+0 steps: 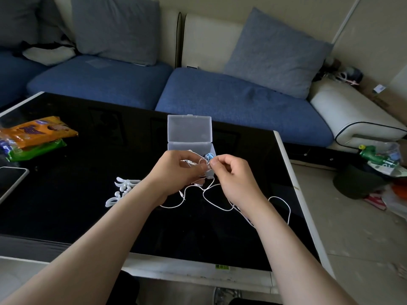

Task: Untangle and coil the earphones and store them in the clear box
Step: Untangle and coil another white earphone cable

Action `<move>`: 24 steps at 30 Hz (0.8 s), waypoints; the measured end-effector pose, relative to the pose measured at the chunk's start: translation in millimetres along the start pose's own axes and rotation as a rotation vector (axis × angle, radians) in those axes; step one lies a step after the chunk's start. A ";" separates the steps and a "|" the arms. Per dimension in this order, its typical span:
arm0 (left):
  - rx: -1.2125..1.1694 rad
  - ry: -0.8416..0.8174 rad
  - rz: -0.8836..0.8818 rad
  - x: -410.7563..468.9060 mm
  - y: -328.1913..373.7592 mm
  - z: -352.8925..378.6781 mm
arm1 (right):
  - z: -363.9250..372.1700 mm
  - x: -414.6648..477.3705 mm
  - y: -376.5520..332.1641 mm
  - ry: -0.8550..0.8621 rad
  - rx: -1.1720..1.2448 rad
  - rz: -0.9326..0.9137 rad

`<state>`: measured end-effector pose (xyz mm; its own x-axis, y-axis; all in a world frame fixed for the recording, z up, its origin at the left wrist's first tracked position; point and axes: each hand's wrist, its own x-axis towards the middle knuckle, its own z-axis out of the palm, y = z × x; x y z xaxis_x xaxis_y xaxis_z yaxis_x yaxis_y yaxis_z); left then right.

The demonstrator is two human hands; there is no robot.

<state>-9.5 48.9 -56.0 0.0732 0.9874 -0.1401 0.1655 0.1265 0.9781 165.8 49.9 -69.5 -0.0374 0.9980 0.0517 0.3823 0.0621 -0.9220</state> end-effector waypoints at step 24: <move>0.073 -0.099 -0.063 2.3 -0.4 5.0 | -3.7 -4.3 -6.5 0.050 0.163 0.021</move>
<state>-4.5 50.6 -57.6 0.1566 0.9630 -0.2191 0.2435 0.1774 0.9535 166.9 45.3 -62.3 0.0168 0.9987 0.0475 0.2275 0.0424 -0.9728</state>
